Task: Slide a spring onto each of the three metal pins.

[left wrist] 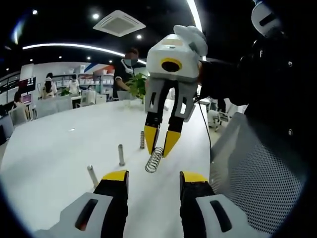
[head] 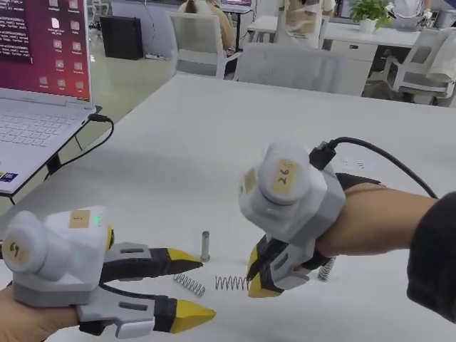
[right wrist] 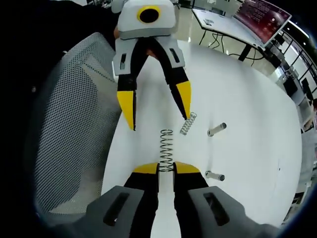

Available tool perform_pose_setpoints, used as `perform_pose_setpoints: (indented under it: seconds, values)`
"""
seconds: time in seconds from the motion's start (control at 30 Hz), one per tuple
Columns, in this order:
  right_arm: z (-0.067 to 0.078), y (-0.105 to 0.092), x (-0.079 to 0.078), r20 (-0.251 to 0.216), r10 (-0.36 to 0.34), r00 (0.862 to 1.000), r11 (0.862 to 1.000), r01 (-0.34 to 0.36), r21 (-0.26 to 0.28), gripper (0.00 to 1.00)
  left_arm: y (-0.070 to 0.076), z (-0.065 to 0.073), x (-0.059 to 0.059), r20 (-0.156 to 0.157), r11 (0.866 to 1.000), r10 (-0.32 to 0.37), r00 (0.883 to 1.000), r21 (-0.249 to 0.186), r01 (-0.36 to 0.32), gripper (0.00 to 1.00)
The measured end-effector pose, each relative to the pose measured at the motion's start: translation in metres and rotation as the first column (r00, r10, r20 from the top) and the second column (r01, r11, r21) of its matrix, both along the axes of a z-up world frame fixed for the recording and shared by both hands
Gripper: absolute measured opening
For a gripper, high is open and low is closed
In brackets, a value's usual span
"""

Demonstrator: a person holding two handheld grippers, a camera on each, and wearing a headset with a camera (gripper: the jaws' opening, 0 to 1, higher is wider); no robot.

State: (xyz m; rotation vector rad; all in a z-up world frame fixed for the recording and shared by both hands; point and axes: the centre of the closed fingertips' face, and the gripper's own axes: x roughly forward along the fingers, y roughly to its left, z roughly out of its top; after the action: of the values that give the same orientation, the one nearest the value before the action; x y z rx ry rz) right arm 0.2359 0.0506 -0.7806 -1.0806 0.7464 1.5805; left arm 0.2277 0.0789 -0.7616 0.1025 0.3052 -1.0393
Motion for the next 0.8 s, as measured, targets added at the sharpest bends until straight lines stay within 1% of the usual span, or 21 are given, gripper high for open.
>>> perform_pose_setpoints:
  seconds: [0.23, 0.37, 0.5, 0.67, 0.8]
  values:
    - [0.004, 0.006, -0.005, 0.009, 0.034, 0.999, 0.999, -0.034, 0.008, 0.08, -0.004, 0.002, -0.001, 0.005, 1.0, -0.017, 1.0, -0.001, 0.017, 0.29]
    - [0.006, 0.01, -0.007, 0.015, 0.055, 0.998, 0.998, -0.055, 0.013, 0.08, -0.005, 0.004, -0.001, 0.014, 1.0, -0.023, 1.0, -0.003, 0.023, 0.24]
    - [0.008, 0.014, -0.009, 0.016, 0.063, 0.998, 0.998, -0.063, 0.023, 0.08, -0.006, 0.005, -0.001, 0.017, 1.0, -0.026, 1.0, -0.004, 0.026, 0.19]
    - [0.008, 0.015, -0.011, 0.019, 0.069, 0.997, 0.997, -0.07, 0.025, 0.08, -0.007, 0.006, -0.001, 0.02, 1.0, -0.03, 0.999, -0.007, 0.03, 0.16]
    - [0.008, 0.015, -0.011, 0.025, 0.077, 0.997, 0.997, -0.078, 0.029, 0.08, -0.007, 0.006, -0.002, 0.022, 0.999, -0.034, 0.999, -0.005, 0.035, 0.11]
